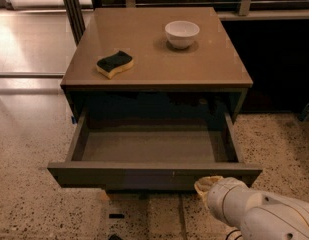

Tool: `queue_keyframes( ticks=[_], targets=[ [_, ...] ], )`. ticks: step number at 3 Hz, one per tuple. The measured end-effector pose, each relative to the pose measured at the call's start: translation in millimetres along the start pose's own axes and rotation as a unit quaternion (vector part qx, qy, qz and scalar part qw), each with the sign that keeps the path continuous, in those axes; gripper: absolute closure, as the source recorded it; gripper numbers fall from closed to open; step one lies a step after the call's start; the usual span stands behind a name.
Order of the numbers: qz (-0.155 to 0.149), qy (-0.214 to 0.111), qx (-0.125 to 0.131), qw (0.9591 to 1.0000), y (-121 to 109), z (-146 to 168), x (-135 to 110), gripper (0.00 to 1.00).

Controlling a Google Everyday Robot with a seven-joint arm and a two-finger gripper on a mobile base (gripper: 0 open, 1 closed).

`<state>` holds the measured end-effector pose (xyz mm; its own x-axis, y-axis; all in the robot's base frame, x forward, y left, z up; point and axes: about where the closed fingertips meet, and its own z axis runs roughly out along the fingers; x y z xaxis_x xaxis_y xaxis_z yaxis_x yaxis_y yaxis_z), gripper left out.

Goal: Close top drawer

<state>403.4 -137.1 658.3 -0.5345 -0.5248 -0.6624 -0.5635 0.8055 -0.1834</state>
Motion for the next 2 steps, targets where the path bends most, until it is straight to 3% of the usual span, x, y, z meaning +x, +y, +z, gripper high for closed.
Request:
queue_keyframes(
  ticks=[1,2],
  targets=[
    [0.000,0.000,0.000,1.0000,0,0,0,1.00],
    [0.002,-0.017,-0.023,0.9996,1,27,-16,1.00]
  ],
)
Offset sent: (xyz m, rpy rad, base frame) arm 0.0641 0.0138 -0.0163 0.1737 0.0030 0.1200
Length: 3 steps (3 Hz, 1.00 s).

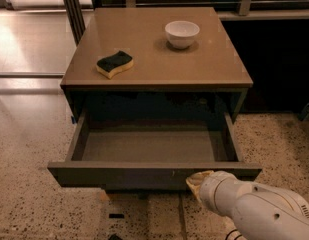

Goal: Close top drawer

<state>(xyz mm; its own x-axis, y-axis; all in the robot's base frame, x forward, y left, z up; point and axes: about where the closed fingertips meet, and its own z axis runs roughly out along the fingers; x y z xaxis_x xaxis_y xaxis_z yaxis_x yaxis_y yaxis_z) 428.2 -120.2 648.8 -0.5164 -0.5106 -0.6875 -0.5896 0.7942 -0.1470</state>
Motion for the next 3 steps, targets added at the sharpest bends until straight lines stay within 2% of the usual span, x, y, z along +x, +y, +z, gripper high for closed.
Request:
queue_keyframes(
  ticks=[1,2,3],
  targets=[
    [-0.003,-0.005,-0.006,1.0000,1,6,-4,1.00],
    [-0.006,-0.023,-0.028,0.9993,-5,38,-23,1.00],
    [-0.006,-0.023,-0.028,0.9993,-5,38,-23,1.00]
  ],
)
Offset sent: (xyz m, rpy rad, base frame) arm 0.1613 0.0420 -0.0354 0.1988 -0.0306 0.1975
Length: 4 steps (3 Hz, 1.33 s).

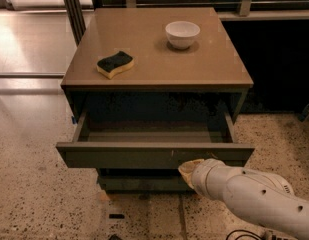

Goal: Close top drawer

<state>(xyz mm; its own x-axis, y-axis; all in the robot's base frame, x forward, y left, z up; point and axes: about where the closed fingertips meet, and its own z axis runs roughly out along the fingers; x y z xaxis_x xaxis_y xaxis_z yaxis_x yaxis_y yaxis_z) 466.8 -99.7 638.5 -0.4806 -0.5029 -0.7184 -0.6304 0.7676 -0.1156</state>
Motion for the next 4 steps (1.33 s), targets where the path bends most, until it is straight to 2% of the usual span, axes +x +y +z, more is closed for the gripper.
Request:
queue_keyframes(
  ticks=[1,2,3,4],
  targets=[
    [-0.006,-0.012,0.008,0.9999,-15,3,-11,1.00],
    [-0.017,-0.031,0.028,0.9990,-35,3,-30,1.00],
    [-0.017,-0.031,0.028,0.9990,-35,3,-30,1.00],
    [-0.013,-0.029,0.033,0.9989,-45,6,-31,1.00]
  ],
)
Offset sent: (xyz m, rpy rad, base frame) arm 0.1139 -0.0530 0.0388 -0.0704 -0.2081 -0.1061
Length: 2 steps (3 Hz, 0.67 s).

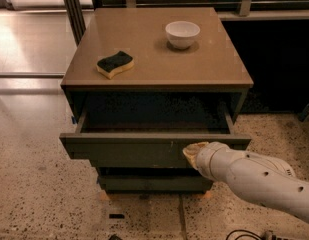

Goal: Close top drawer

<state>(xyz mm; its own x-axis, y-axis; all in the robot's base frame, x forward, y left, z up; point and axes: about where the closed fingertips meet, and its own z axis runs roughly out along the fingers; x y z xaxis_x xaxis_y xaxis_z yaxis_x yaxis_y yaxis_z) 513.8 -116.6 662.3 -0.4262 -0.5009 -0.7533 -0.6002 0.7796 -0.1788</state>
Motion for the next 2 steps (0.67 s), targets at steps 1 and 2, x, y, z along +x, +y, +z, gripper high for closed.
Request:
queue_keyframes(
  ticks=[1,2],
  targets=[
    [0.005,-0.004,0.015,0.9999,-22.6,8.6,-8.3,1.00],
    [0.005,-0.004,0.016,0.9999,-23.6,8.9,-8.5,1.00]
  ],
)
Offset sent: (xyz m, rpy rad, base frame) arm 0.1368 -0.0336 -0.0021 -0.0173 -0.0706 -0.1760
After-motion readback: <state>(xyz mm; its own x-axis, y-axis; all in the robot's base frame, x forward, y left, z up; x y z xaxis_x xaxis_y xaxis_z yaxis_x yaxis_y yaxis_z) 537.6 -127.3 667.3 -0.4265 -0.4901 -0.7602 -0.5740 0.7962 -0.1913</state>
